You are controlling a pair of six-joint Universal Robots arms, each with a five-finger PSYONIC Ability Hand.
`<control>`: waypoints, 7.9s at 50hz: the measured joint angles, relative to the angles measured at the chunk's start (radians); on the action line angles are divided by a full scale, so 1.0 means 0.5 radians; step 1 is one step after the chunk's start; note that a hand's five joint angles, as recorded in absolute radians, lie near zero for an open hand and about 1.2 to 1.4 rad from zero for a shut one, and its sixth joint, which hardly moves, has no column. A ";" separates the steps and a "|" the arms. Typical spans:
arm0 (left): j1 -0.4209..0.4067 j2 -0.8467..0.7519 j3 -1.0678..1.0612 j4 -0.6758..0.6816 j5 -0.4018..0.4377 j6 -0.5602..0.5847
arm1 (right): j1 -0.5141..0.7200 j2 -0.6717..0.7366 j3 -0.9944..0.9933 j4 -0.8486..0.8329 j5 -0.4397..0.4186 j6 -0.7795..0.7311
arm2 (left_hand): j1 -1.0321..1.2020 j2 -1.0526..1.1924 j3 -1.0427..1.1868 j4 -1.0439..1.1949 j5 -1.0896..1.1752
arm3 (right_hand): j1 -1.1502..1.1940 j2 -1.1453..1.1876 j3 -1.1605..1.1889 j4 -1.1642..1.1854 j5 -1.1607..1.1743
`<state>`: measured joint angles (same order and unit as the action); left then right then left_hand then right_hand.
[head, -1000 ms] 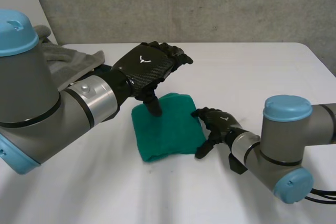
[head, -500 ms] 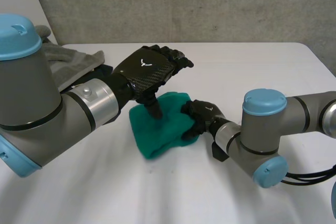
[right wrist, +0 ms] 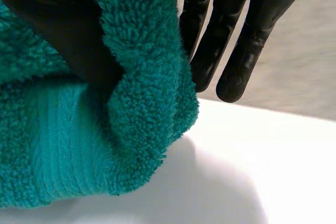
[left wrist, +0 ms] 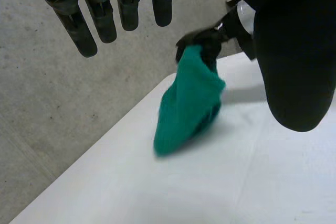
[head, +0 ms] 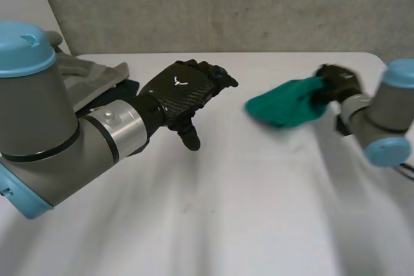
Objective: Fold the laundry.
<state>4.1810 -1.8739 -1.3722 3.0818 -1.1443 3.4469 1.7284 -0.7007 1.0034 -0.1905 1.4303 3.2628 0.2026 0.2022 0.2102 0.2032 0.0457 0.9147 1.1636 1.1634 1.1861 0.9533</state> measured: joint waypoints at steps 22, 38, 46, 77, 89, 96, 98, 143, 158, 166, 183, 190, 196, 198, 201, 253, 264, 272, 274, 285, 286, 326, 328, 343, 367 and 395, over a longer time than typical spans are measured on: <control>-0.036 -0.003 -0.022 0.003 -0.003 0.000 | -0.684 0.956 -1.576 0.594 0.027 -0.771 | 0.000 0.000 0.000 0.000 0.000 | 0.000 0.000 0.035 0.000 0.000; -0.057 -0.020 -0.045 0.003 -0.003 0.000 | -0.673 0.942 -1.528 0.449 0.097 -1.047 | 0.000 0.000 0.000 0.000 0.000 | -1.358 -1.729 -1.717 -1.738 -1.609; -0.063 -0.010 -0.031 0.003 -0.003 -0.005 | -0.612 0.798 -1.213 0.457 0.121 -1.224 | 0.000 0.000 0.000 0.000 0.000 | -1.427 -1.890 -1.902 -1.910 -1.772; -0.121 0.270 -0.078 0.137 -0.023 -0.108 | -0.358 -0.897 0.482 -0.377 -0.040 -1.819 | 0.000 0.000 0.000 0.000 0.000 | -1.427 -1.890 -1.902 -1.910 -1.790; 0.605 0.166 0.002 0.463 -0.161 -0.063 | 0.315 -1.239 1.228 -0.470 -0.636 -1.256 | 0.000 0.000 0.000 0.000 0.000 | -1.427 -1.890 -1.902 -1.910 -1.791; 1.030 -0.295 0.252 0.527 -0.111 0.184 | 0.455 -1.213 1.425 -0.434 -0.640 -1.301 | 0.000 0.000 0.000 0.000 0.000 | -1.427 -1.890 -1.902 -1.910 -1.791; 1.103 -0.433 0.329 0.530 -0.105 0.306 | 0.459 -1.201 1.444 -0.422 -0.631 -1.322 | 0.000 0.000 0.000 0.000 0.000 | -1.427 -1.890 -1.902 -1.910 -1.791; 0.834 -0.263 0.765 0.890 -0.327 0.262 | 0.318 -1.157 1.604 -0.266 -0.479 -1.484 | 1.786 1.986 1.956 1.994 1.775 | -1.427 -1.890 -1.902 -1.910 -1.791; 0.853 -0.511 0.733 0.902 -0.344 0.421 | 0.251 -1.157 1.632 -0.263 -0.498 -1.467 | 1.786 1.986 1.956 1.995 1.775 | -1.427 -1.890 -1.902 -1.910 -1.791; 1.096 -0.671 0.841 0.900 -0.548 0.702 | 0.257 -1.149 1.631 -0.263 -0.496 -1.465 | 1.648 1.653 1.666 1.685 1.647 | -1.427 -1.890 -1.902 -1.910 -1.791; 0.938 -0.439 0.378 0.834 -0.412 0.664 | 0.256 -1.130 1.631 -0.263 -0.485 -1.463 | 0.091 0.084 0.076 0.079 0.036 | -1.427 -1.890 -1.902 -1.910 -1.791; 0.857 -0.298 0.372 0.652 -0.340 0.469 | 0.255 -1.115 1.629 -0.263 -0.486 -1.464 | 0.132 0.152 0.123 0.147 0.134 | -1.427 -1.890 -1.902 -1.910 -1.791; 0.790 -0.195 0.426 0.511 -0.276 0.329 | 0.255 -1.091 1.629 -0.263 -0.486 -1.466 | 0.132 0.159 0.129 0.150 0.139 | -1.427 -1.890 -1.902 -1.910 -1.791; 0.770 -0.174 0.441 0.482 -0.263 0.301 | 0.255 -1.085 1.629 -0.263 -0.486 -1.466 | 0.158 0.180 0.155 0.172 0.154 | -1.427 -1.890 -1.902 -1.910 -1.791; 0.748 -0.160 0.459 0.451 -0.255 0.283 | 0.254 -1.079 1.629 -0.263 -0.486 -1.467 | 0.194 0.199 0.179 0.199 0.173 | -1.427 -1.890 -1.902 -1.910 -1.791; 0.422 -0.246 0.762 0.681 -0.637 0.371 | 0.255 -1.004 1.643 -0.257 -0.481 -1.483 | 1.847 1.981 1.954 1.988 1.831 | -1.427 -1.890 -1.902 -1.910 -1.791; -0.213 -0.153 0.729 0.656 -0.683 -0.016 | 0.140 -1.024 1.598 -0.262 -0.326 -1.409 | 1.847 1.982 1.954 1.995 1.831 | -1.427 -1.890 -1.902 -1.910 -1.791; -0.467 -0.248 0.555 0.662 -0.658 -0.487 | 0.057 -1.057 1.548 -0.261 -0.177 -1.296 | 1.847 1.950 1.923 1.954 1.830 | -1.427 -1.890 -1.902 -1.910 -1.791; -0.510 -0.317 0.508 0.668 -0.636 -0.667 | 0.031 -1.069 1.540 -0.261 -0.159 -1.263 | 1.375 1.427 1.441 1.452 1.410 | -1.427 -1.890 -1.902 -1.910 -1.791; -0.411 -0.384 0.320 0.667 -0.559 -0.774 | 0.011 -1.085 1.535 -0.257 -0.165 -1.230 | 0.104 0.124 0.107 0.111 0.061 | -1.427 -1.890 -1.902 -1.910 -1.791; -0.373 -0.357 0.294 0.663 -0.560 -0.748 | 0.011 -1.089 1.535 -0.257 -0.166 -1.231 | 0.104 0.124 0.107 0.111 0.060 | -1.427 -1.890 -1.902 -1.910 -1.791; 0.041 -0.537 0.133 0.751 -0.605 0.523 | 0.062 -1.108 1.566 -0.114 -0.216 -1.258 | 1.845 1.981 1.936 1.986 1.851 | -1.427 -1.890 -1.902 -1.910 -1.791; -0.059 -0.442 0.154 0.809 -0.630 0.461 | 0.057 -1.110 1.563 -0.115 -0.210 -1.254 | 1.845 1.981 1.948 1.986 1.851 | -1.427 -1.890 -1.902 -1.910 -1.791; -0.664 -0.568 0.161 0.953 -0.648 -0.170 | 0.045 -1.116 1.553 -0.123 -0.189 -1.230 | 0.514 0.710 0.703 0.746 0.678 | -1.427 -1.890 -1.902 -1.910 -1.791; 0.124 -0.444 -0.200 0.800 -0.795 0.347 | 0.052 -1.127 1.552 -0.113 -0.194 -1.232 | 0.033 0.062 0.056 0.054 0.013 | -1.427 -1.890 -1.902 -1.910 -1.791; 0.571 -0.700 0.319 0.907 -1.164 0.800 | 0.066 -1.122 1.561 -0.112 -0.200 -1.236 | 1.835 1.939 1.853 1.975 1.787 | -1.427 -1.890 -1.902 -1.910 -1.791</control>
<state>4.4664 -2.2238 -1.2128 3.5351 -1.7261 3.8471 1.7616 -1.2619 1.7840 -0.2463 1.3301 2.6446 1.1202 1.1716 1.1369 1.1907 0.9393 0.2013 0.2188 0.2124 0.2309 0.0578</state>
